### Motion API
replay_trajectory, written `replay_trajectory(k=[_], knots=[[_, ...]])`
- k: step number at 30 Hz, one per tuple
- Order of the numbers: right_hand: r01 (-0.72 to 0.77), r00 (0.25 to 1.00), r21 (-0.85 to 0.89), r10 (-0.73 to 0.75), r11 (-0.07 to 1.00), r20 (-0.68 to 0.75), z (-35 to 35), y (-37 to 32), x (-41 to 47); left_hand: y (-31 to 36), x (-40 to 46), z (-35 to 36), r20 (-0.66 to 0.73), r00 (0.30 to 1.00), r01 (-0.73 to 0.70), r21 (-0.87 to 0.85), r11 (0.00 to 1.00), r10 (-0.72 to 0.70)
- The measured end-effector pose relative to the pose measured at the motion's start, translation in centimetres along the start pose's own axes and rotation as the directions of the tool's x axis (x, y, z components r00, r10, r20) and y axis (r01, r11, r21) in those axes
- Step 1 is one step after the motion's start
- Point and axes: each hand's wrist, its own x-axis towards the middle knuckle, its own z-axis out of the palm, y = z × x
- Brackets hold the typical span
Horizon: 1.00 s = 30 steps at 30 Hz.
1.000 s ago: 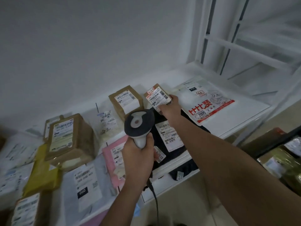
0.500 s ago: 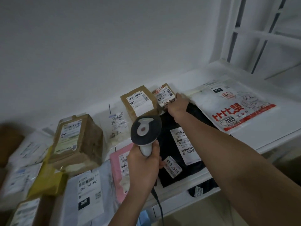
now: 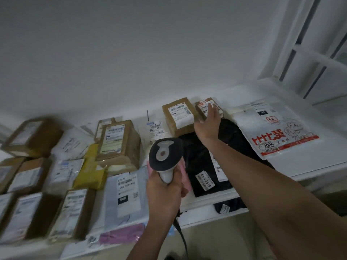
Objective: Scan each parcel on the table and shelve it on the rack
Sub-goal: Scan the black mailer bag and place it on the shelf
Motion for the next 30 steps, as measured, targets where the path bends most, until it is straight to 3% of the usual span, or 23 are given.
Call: replay_trajectory(k=[4,9,14,19,22,30], knots=[[0.169,0.983,-0.061,-0.164,0.984,0.088,2.0,-5.0,-3.9,1.5,-1.0,-4.4,-0.088,0.996,-0.007,-0.004,1.000,0.006],[0.378,0.910,-0.080,-0.354,0.922,0.216,6.9,-10.6,-9.8,1.7,-1.8,-10.7,-0.237,0.970,-0.064,-0.046,0.997,0.051],[0.558,0.767,0.001,-0.516,0.830,0.380,14.5,-14.1,-18.5,-0.6,-3.0,-19.8,-0.343,0.939,-0.071,-0.095,0.993,0.034],[0.731,0.545,0.193,-0.731,0.654,0.411,23.8,-19.6,-31.8,-4.7,-5.1,-34.2,-0.456,0.890,-0.064,-0.096,0.993,0.014],[0.726,0.443,0.340,-0.785,0.597,0.433,30.2,-23.0,-41.1,-7.5,-6.9,-44.4,-0.546,0.838,-0.055,-0.127,0.990,-0.024],[0.627,0.260,0.400,-0.663,0.669,0.702,44.7,-31.9,-59.1,-12.9,-9.6,-65.7,-0.735,0.664,-0.028,-0.207,0.978,-0.136]])
